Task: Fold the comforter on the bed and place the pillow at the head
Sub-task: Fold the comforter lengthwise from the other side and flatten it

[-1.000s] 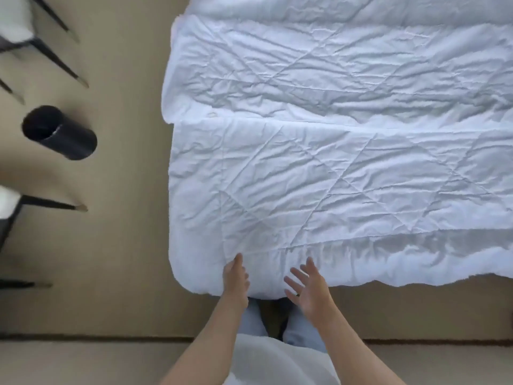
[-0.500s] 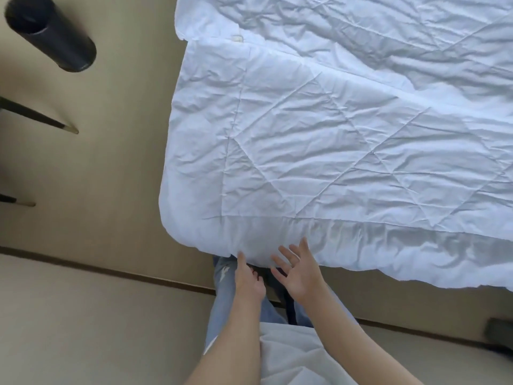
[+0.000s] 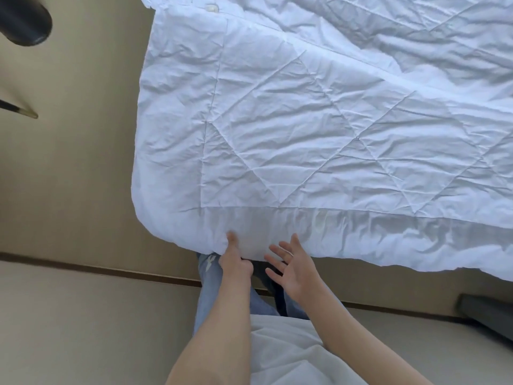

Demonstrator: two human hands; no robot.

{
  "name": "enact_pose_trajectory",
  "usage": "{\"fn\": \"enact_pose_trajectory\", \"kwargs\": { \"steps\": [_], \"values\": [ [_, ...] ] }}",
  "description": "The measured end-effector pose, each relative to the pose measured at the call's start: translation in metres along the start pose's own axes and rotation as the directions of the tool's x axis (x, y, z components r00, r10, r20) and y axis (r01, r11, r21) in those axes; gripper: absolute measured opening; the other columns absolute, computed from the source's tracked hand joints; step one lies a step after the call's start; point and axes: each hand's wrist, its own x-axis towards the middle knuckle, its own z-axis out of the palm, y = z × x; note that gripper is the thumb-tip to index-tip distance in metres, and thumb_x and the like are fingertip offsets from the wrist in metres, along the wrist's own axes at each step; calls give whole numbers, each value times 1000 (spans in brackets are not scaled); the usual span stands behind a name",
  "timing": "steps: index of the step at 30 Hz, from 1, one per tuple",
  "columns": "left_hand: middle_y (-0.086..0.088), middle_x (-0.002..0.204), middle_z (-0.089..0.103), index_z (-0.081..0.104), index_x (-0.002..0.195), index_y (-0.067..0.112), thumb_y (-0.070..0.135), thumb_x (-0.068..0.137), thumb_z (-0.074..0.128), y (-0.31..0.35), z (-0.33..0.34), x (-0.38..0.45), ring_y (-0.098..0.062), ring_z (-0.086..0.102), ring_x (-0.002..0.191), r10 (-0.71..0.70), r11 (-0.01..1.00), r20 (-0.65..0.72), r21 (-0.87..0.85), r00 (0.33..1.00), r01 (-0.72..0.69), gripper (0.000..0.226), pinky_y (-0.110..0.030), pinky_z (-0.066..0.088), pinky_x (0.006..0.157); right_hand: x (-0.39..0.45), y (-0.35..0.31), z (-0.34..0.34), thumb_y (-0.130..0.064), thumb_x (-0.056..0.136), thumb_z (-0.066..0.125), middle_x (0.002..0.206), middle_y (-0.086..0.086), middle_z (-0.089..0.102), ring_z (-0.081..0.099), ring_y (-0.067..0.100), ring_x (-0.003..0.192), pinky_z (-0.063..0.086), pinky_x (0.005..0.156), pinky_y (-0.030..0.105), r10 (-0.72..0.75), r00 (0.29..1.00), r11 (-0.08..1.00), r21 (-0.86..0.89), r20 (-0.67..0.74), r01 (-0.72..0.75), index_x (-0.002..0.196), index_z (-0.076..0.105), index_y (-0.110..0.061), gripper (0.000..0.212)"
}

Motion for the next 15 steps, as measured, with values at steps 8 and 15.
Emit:
{"fn": "enact_pose_trajectory", "kwargs": {
  "steps": [8, 15],
  "values": [
    [-22, 112, 71, 66, 116, 10, 53, 77, 81, 14, 29, -86, -46, 66, 104, -99, 993, 94, -55, 991, 104, 60, -64, 53, 92, -2, 23, 27, -62, 92, 58, 119, 20, 73, 68, 36, 115, 52, 100, 52, 104, 988, 970, 208, 114, -126, 128, 62, -2, 70],
    [-17, 124, 69, 61, 133, 14, 32, 91, 72, 51, 48, -129, -38, 64, 115, 68, 958, 207, -287, 976, -6, 47, -58, 49, 102, -17, -37, 55, -37, 82, 79, 135, 20, 64, 62, 38, 124, 50, 105, 54, -259, 961, 872, 452, 100, 188, 139, 56, -5, 69]
  ]
}}
